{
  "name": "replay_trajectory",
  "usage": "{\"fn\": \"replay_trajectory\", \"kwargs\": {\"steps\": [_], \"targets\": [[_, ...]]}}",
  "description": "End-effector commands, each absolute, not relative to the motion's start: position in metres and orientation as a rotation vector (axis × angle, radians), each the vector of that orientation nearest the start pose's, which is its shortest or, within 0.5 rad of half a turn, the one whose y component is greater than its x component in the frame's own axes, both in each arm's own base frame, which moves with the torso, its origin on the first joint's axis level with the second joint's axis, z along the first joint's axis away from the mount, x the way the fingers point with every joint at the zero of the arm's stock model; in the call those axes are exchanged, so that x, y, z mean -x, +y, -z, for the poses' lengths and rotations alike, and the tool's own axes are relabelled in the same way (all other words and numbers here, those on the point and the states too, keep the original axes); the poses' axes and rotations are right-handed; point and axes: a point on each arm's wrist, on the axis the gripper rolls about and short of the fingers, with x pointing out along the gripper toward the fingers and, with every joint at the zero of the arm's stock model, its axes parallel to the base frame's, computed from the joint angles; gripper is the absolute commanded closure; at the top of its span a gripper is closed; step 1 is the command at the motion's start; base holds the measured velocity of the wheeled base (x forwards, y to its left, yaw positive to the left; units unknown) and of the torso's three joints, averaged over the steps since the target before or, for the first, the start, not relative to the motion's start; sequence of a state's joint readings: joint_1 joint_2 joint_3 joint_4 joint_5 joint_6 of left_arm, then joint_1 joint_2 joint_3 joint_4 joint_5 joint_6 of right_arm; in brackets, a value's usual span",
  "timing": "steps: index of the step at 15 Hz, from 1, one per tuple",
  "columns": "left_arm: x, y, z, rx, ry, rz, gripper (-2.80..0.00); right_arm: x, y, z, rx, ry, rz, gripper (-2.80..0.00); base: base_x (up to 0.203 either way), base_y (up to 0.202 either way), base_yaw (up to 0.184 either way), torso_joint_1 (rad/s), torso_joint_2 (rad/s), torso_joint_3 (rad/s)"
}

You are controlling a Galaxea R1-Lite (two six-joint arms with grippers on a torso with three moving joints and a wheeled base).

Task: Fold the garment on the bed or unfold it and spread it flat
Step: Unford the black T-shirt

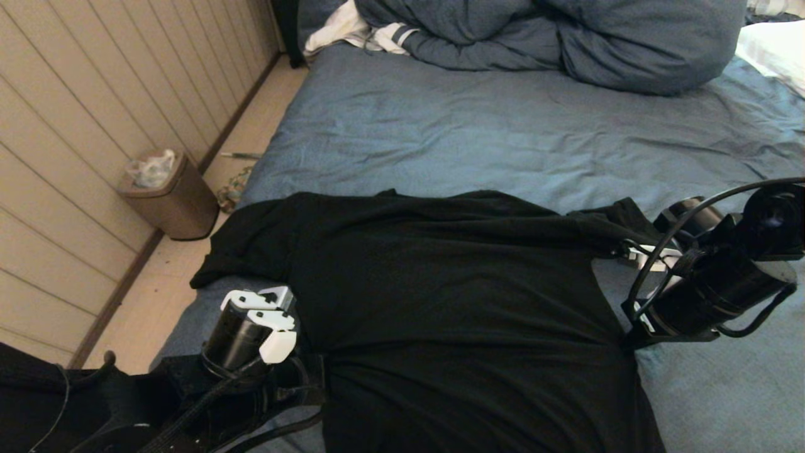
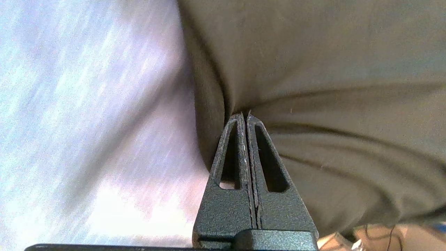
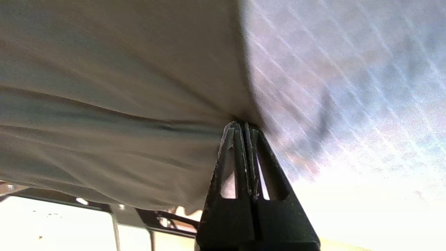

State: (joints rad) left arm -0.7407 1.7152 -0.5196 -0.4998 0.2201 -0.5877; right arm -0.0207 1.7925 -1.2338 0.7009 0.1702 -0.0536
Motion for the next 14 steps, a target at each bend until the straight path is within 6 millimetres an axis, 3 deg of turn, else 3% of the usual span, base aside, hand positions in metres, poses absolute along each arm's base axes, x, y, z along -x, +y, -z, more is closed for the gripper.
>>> {"fn": "replay_trajectory", "kwargs": {"steps": [1,5,10,14], "targets": [[-0.179,-0.158,-0.096,0.236,0.743,0.300,0.00,-0.275,-0.007,-0.167,-0.080,1.261,-0.154,0.00,0.000,0.000,0.000,0.000,0.00,0.000],[-0.170,-0.157,-0.094,0.229,0.751,0.328,0.00,-0.250,-0.019,-0.174,-0.043,1.235,-0.157,0.00,0.000,0.000,0.000,0.000,0.00,0.000],[-0.151,-0.155,-0.098,0.212,0.752,0.382,0.00,-0.243,-0.026,-0.182,-0.031,1.203,-0.148,0.00,0.000,0.000,0.000,0.000,0.00,0.000],[-0.143,-0.148,-0.123,0.259,0.670,0.417,0.00,-0.241,-0.025,-0.200,-0.024,1.123,-0.151,0.00,0.000,0.000,0.000,0.000,0.00,0.000]]}}
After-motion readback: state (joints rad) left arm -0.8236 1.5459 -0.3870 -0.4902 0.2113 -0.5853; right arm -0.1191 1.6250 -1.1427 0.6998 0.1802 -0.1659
